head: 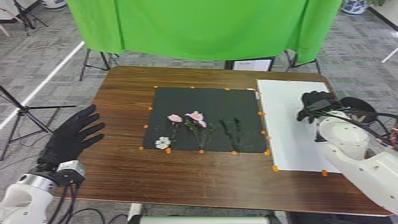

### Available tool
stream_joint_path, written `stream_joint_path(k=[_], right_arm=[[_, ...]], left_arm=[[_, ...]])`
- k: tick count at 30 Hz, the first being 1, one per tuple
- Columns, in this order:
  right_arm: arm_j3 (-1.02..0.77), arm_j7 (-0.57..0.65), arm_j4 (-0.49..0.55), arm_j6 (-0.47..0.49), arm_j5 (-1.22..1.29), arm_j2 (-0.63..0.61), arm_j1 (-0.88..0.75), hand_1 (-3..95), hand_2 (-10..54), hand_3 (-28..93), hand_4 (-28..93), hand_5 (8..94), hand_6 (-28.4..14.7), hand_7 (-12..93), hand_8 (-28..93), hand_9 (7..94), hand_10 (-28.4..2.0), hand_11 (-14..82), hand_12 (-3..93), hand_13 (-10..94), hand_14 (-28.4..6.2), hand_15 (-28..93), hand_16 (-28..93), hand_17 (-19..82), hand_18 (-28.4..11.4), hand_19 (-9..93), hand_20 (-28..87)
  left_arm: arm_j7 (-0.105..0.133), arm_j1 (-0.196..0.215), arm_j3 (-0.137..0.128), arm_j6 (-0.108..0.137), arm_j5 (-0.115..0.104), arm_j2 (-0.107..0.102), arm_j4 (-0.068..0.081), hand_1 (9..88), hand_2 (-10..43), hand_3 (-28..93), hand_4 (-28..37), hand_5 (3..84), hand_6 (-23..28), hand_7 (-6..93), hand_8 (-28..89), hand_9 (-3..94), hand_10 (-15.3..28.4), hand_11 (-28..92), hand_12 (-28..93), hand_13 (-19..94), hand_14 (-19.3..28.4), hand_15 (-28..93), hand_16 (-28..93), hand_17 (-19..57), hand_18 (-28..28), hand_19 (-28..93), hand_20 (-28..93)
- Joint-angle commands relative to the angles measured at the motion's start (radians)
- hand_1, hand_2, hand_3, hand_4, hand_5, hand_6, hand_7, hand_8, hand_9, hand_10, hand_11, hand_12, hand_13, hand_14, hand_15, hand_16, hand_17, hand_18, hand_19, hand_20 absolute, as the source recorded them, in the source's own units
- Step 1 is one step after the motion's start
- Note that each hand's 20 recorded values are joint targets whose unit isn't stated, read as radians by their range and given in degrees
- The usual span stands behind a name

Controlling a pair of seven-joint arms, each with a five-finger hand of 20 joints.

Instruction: Arrange flowers

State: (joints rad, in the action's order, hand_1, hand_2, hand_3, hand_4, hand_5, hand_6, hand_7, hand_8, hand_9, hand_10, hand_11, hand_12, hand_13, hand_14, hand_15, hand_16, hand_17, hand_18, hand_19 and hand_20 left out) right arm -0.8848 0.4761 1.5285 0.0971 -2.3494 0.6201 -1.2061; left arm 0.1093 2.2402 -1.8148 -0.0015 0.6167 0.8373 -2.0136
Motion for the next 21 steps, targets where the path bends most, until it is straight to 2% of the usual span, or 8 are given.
stream_joint_path(k=[1, 2, 4, 10, 11, 13, 16, 21], right_arm=[[0.026, -0.014, -0.030, -0.131, -0.049, 0.006, 0.031, 44.3, -6.6, 82, -28, 54.2, 2.7, 59, -3, 74.5, -5.8, 25.2, 44.2, 69, -4.4, 75, 28, 37, -16.9, 91, 48], [0.028, -0.017, -0.032, -0.135, -0.052, 0.007, 0.034, 45.4, -6.0, 81, -28, 57.2, 3.0, 59, -2, 78.2, -5.5, 23.3, 46.2, 70, -4.3, 74, 29, 38, -16.9, 92, 48], [0.027, -0.024, -0.030, -0.142, -0.049, 0.005, 0.033, 46.4, -6.1, 82, -28, 62.6, 2.9, 57, -2, 82.1, -5.5, 25.9, 45.8, 73, -3.8, 74, 29, 40, -16.9, 93, 48], [0.027, -0.005, -0.015, -0.156, -0.057, 0.008, 0.037, 46.5, -7.9, 83, -28, 66.5, 2.8, 55, -2, 84.1, -5.3, 26.3, 46.5, 74, -3.9, 74, 30, 41, -17.2, 93, 49], [0.023, 0.008, -0.008, -0.143, -0.052, 0.006, 0.034, 46.5, -8.0, 84, -28, 66.6, 2.8, 55, -2, 84.0, -5.4, 26.5, 46.8, 74, -3.9, 74, 30, 41, -17.2, 93, 49], [0.016, 0.014, -0.004, -0.151, -0.039, 0.003, 0.030, 44.3, -9.1, 84, -28, 64.8, 2.8, 56, 0, 81.9, -5.9, 26.2, 48.6, 72, -4.6, 75, 31, 39, -17.4, 93, 50], [-0.013, 0.003, 0.010, -0.123, -0.017, 0.000, 0.011, 39.5, -9.5, 84, -28, 58.7, 2.3, 58, 1, 75.3, -7.2, 30.9, 46.3, 70, -5.5, 76, 31, 38, -17.9, 93, 50], [-0.033, -0.012, 0.025, -0.112, -0.008, -0.005, -0.013, 32.0, -9.5, 85, -28, 54.5, 1.6, 54, 2, 66.2, -9.5, 44.7, 31.9, 67, -6.3, 77, 30, 36, -18.4, 92, 51]], left_arm=[[-0.005, 0.017, -0.006, 0.004, 0.000, 0.005, -0.006, 24.3, -4.2, 70, -28.3, 21.7, 3.8, 19.5, -11, 15.8, 10.3, 19, 19, 12, 13.7, 29, 1, -12.0, 20.1, 39, 10], [-0.005, 0.020, -0.007, 0.006, -0.001, 0.005, -0.007, 24.3, -4.3, 70, -28.3, 21.7, 3.8, 19.5, -11, 15.8, 10.3, 19, 19, 12, 13.7, 29, 1, -12.0, 20.1, 39, 10], [-0.006, 0.021, -0.009, 0.006, -0.001, 0.008, -0.007, 24.3, -4.2, 70, -28.3, 21.7, 3.7, 19.6, -11, 15.8, 10.3, 19, 19, 12, 13.7, 29, 1, -12.0, 20.1, 39, 10], [-0.005, 0.019, -0.008, 0.009, -0.001, 0.008, -0.008, 24.4, -4.1, 70, -28.3, 21.7, 3.8, 19.6, -11, 15.8, 10.3, 19, 19, 12, 13.6, 29, 1, -12.0, 20.1, 39, 10], [-0.005, 0.014, -0.005, 0.006, 0.000, 0.008, -0.005, 24.4, -4.2, 70, -28.3, 21.7, 3.8, 19.5, -11, 15.9, 10.3, 19, 19, 12, 13.6, 29, 1, -12.0, 20.1, 39, 10], [-0.008, 0.013, -0.006, 0.006, 0.002, 0.010, -0.005, 24.4, -4.2, 70, -28.3, 21.7, 3.8, 19.4, -11, 15.8, 10.3, 19, 19, 12, 13.6, 29, 1, -12.0, 20.1, 39, 10], [-0.007, 0.020, -0.011, 0.005, 0.000, 0.011, -0.007, 24.4, -4.2, 70, -28.3, 21.7, 3.8, 19.3, -11, 15.8, 10.3, 19, 19, 12, 13.6, 29, 1, -12.0, 20.1, 39, 10], [-0.003, 0.026, -0.013, 0.004, -0.002, 0.009, -0.007, 24.3, -4.2, 70, -28.3, 21.7, 3.8, 19.4, -11, 15.8, 10.2, 19, 19, 12, 13.7, 29, 1, -12.0, 20.1, 39, 10]])
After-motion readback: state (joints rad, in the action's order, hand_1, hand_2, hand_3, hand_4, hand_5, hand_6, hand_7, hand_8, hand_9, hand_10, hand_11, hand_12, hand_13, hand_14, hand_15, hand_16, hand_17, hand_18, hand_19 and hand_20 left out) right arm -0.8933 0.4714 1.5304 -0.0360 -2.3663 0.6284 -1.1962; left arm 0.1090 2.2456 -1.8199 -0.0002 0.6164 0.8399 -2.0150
